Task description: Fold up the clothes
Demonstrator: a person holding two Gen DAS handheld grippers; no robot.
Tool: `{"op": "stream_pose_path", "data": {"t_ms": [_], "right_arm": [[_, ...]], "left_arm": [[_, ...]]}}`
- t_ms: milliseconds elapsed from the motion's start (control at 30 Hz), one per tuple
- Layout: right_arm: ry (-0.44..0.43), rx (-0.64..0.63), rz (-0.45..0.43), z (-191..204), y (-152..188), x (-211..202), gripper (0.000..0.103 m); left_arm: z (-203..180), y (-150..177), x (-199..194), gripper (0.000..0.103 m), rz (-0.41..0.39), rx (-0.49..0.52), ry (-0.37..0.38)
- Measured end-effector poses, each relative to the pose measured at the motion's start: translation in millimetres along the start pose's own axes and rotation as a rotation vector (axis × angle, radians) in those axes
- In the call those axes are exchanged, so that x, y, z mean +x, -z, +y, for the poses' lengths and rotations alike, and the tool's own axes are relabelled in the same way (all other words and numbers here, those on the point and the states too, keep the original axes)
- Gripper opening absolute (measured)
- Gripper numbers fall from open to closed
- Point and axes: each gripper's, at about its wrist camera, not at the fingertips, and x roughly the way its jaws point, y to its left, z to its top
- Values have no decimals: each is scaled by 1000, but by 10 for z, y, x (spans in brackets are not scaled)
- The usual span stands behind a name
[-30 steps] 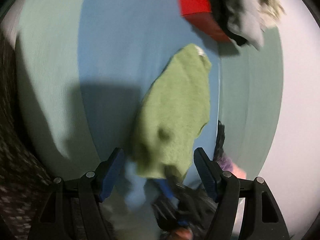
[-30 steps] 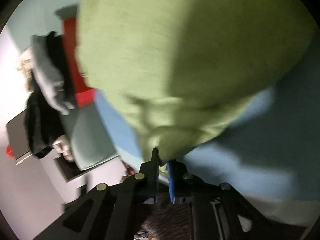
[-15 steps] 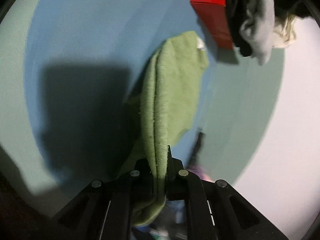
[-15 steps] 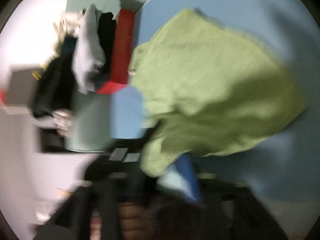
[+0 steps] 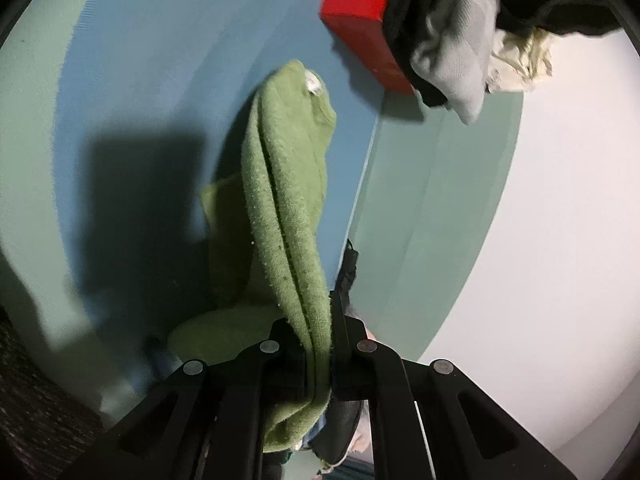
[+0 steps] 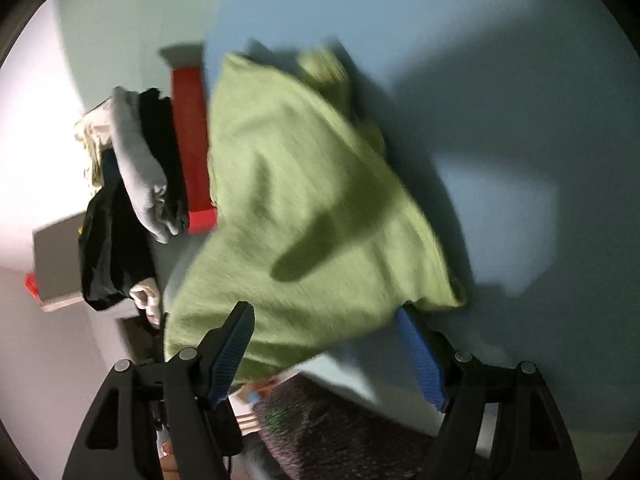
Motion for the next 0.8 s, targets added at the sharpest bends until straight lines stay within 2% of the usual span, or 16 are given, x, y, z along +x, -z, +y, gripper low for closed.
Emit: {"op": "stream_pose_path", "data": {"t_ms": [67, 233, 300, 333, 367, 400, 433, 500, 600, 667, 800], "right_arm": [[-48, 48, 18, -72, 40, 115, 76], [-147, 96, -24, -95, -8, 188, 76], [-169, 137, -36, -167, -85, 156, 61], [-172, 158, -41, -218, -121, 128, 47], [-150, 156, -52, -239, -140, 98, 33], [-121, 148, -66, -251, -154, 66, 28], [-91, 131, -76, -235, -165, 23, 17], [-85, 103, -107, -154, -179, -131, 13], [-95, -34, -200, 235, -164, -560, 12], [-153, -188, -280, 669, -87, -938, 11], [-195, -430, -381, 1394, 140, -1387, 11]], "left_arm": [[-50, 25, 35, 8, 12, 14, 12], [-114, 5, 76, 8, 13, 13, 38], [-100, -24, 47, 8, -3, 9, 31], [-94, -39, 34, 8, -12, 7, 28], [-82, -62, 33, 8, -14, 2, 21], [-71, -84, 32, 8, -16, -3, 13], [-61, -100, 34, 8, -18, -3, 5], [-61, -117, -3, 8, -25, 13, -9], [-196, -111, -43, 7, -14, 73, 2], [-409, -46, -55, 7, 40, 135, 59], [-959, 190, -57, 7, 155, 297, 137]]}}
